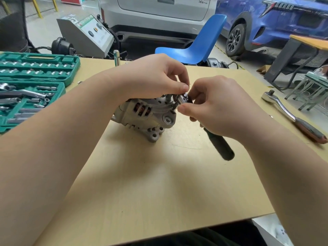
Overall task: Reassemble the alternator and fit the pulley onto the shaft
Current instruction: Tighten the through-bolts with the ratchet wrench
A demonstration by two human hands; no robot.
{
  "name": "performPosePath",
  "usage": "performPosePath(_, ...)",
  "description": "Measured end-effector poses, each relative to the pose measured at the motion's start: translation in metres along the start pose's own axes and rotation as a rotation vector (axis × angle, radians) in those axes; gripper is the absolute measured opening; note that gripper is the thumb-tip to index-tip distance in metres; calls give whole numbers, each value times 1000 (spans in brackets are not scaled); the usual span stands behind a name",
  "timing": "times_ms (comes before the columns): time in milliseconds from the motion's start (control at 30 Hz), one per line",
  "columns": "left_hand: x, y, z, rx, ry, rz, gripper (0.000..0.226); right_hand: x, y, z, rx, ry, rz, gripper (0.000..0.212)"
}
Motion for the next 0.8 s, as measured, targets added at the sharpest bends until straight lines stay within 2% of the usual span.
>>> performPosePath(100,0,0,-2,10,16,-9,7,4,7,-5,-28,79,-63,16)
performPosePath(200,-1,1,-3,14,25,-12,7,9,14,-8,-6,111,-109,26)
performPosePath(333,-1,1,-1,-3,30,-19,5,7,12,-4,69,53,-43,17)
performPosePath(533,-3,1,0,-12,11,-12,10,1,1,3,133,-16,64,20)
performPosePath(667,-1,0,-2,4,17,-18,7,10,9,-4,45,49,-42,14)
performPosePath(800,-1,1,-3,4,23,-13,7,16,14,-2,103,43,-87,22)
Point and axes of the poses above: each hand's wrist, its own x-axis towards the middle knuckle, its own y-axis out of the back of the hand, z = x × y, the point moved 8 cm from there along x, towards the middle knuckle, and after that the axes turned 14 degrees about x, right-handed, at the moved point
